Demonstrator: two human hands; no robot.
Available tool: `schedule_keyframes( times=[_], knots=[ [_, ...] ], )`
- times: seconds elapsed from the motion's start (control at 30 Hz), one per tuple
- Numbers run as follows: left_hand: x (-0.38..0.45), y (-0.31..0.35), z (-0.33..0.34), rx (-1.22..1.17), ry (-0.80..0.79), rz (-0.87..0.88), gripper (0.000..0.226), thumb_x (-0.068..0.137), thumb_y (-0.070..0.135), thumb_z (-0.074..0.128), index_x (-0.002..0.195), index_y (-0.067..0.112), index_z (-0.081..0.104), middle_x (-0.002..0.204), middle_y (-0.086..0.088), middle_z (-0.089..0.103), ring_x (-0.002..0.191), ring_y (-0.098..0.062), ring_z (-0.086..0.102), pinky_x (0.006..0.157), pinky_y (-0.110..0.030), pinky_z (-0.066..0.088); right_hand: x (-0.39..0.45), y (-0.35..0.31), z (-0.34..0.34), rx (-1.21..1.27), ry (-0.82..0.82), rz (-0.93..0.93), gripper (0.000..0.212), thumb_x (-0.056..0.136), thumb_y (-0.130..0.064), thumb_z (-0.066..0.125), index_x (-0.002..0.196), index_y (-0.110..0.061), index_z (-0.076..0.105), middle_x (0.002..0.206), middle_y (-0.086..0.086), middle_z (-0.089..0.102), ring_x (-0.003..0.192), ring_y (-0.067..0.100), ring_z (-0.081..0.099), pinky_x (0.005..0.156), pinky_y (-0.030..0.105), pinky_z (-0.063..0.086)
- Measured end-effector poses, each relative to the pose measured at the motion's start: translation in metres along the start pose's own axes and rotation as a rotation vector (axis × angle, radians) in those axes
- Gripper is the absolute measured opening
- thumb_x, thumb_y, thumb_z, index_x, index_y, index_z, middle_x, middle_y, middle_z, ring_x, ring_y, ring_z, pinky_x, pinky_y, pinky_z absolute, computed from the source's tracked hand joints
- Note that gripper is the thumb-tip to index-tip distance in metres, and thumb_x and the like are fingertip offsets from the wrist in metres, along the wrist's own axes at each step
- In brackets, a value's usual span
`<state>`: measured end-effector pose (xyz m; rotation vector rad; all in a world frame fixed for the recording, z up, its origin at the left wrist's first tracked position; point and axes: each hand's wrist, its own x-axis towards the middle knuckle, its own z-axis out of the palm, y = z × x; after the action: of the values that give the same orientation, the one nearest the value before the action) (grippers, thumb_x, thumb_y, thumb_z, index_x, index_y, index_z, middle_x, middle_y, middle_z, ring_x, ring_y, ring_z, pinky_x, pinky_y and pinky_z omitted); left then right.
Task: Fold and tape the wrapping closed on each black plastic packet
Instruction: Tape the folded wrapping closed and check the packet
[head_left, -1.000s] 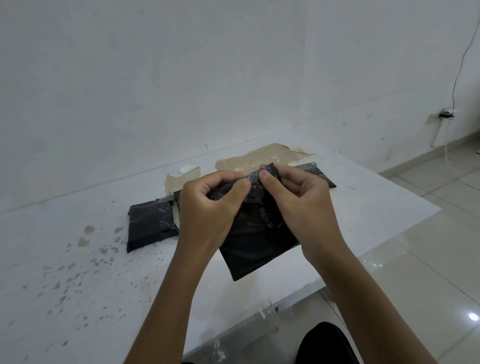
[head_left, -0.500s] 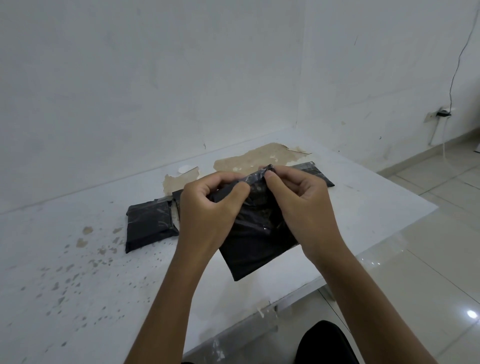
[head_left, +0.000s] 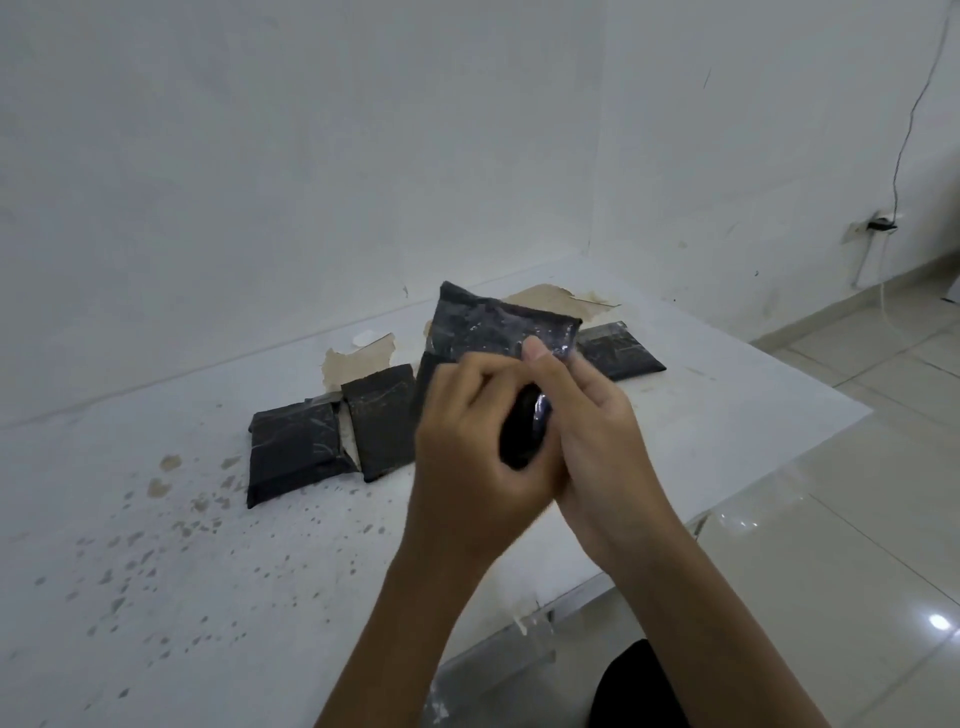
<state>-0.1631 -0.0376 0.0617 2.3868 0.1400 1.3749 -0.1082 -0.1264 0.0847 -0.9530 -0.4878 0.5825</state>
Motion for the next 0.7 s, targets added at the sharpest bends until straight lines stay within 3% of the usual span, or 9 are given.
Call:
schedule_keyframes(
  times=[0.07,0.13,0.2,0.27,0.33,0.37,0.47,0.6,0.7],
  knots=[
    [-0.005,0.000,-0.001,-0.077,-0.064,0.029,0.028,0.089,0.018,0.065,0.114,0.008,0.074,0.105,0.002,0.068,0.100,-0.017,0.058,0.084,-0.028,0.050,0.005,0.000,-0.007,-0.014,0.049,-0.015,0.027,0.101,-0.029,0.056,0.111,-0.007,0.068,0.100,0.011,0.074,0.097,0.023,0.072,0.082,0.035,0.059],
    [-0.005,-0.004,-0.006,-0.082,0.081,-0.049,0.027,0.093,0.022,0.059,0.114,0.015,0.074,0.108,0.008,0.069,0.106,-0.015,0.058,0.092,-0.026,0.048,0.012,0.002,-0.019,-0.070,0.056,-0.006,0.028,0.104,-0.029,0.050,0.109,-0.011,0.071,0.105,0.013,0.074,0.100,0.028,0.071,0.086,0.044,0.058],
    [-0.002,-0.014,-0.010,-0.070,0.252,-0.335,0.029,0.096,0.038,0.060,0.124,0.031,0.066,0.119,0.020,0.064,0.117,-0.012,0.055,0.097,-0.031,0.048,0.019,0.004,-0.032,-0.199,0.016,0.040,0.030,0.105,-0.030,0.047,0.112,-0.016,0.073,0.112,0.021,0.072,0.108,0.039,0.068,0.095,0.059,0.053],
    [0.000,-0.023,-0.011,-0.287,0.147,-0.746,0.038,0.092,0.058,0.065,0.126,0.040,0.061,0.126,0.019,0.063,0.119,-0.012,0.061,0.097,-0.040,0.055,0.024,0.009,-0.044,-0.269,-0.043,0.117,0.030,0.106,-0.027,0.046,0.116,-0.014,0.071,0.114,0.020,0.072,0.110,0.035,0.069,0.098,0.057,0.053],
    [-0.005,-0.028,-0.007,-0.673,0.030,-1.073,0.030,0.090,0.052,0.070,0.115,0.035,0.070,0.115,0.004,0.075,0.105,-0.017,0.073,0.091,-0.049,0.061,0.027,0.014,-0.051,-0.271,-0.068,0.185,0.031,0.106,-0.025,0.047,0.120,-0.009,0.068,0.113,0.014,0.074,0.108,0.027,0.071,0.097,0.051,0.055],
    [-0.010,-0.029,-0.004,-0.775,0.018,-1.149,0.024,0.092,0.046,0.070,0.112,0.033,0.072,0.111,0.000,0.077,0.101,-0.019,0.075,0.089,-0.049,0.062,0.028,0.018,-0.054,-0.270,-0.065,0.212,0.030,0.105,-0.026,0.048,0.122,-0.009,0.067,0.112,0.012,0.075,0.106,0.026,0.072,0.095,0.050,0.056],
    [-0.024,-0.034,0.012,-0.873,0.010,-1.206,0.024,0.103,0.037,0.057,0.121,0.030,0.070,0.117,-0.003,0.076,0.102,-0.018,0.075,0.083,-0.042,0.064,0.029,0.036,-0.062,-0.283,-0.004,0.250,0.027,0.105,-0.027,0.051,0.124,-0.015,0.065,0.107,0.006,0.077,0.101,0.022,0.074,0.089,0.045,0.060],
    [-0.035,-0.044,0.036,-0.908,-0.003,-1.242,0.029,0.110,0.033,0.042,0.131,0.031,0.062,0.127,-0.003,0.069,0.110,-0.019,0.071,0.088,-0.042,0.061,0.032,0.061,-0.067,-0.631,0.162,0.081,0.024,0.099,-0.041,0.057,0.099,-0.019,0.068,0.090,-0.001,0.073,0.088,0.013,0.070,0.080,0.033,0.060],
    [-0.044,-0.055,0.052,-0.620,-0.095,-1.112,0.033,0.106,0.038,0.051,0.139,0.033,0.048,0.140,0.004,0.055,0.116,-0.008,0.058,0.093,-0.028,0.051,0.042,0.085,-0.081,-0.965,0.221,-0.059,0.028,0.098,-0.045,0.058,0.103,-0.018,0.063,0.092,-0.001,0.068,0.091,0.016,0.065,0.077,0.027,0.053]
  ],
)
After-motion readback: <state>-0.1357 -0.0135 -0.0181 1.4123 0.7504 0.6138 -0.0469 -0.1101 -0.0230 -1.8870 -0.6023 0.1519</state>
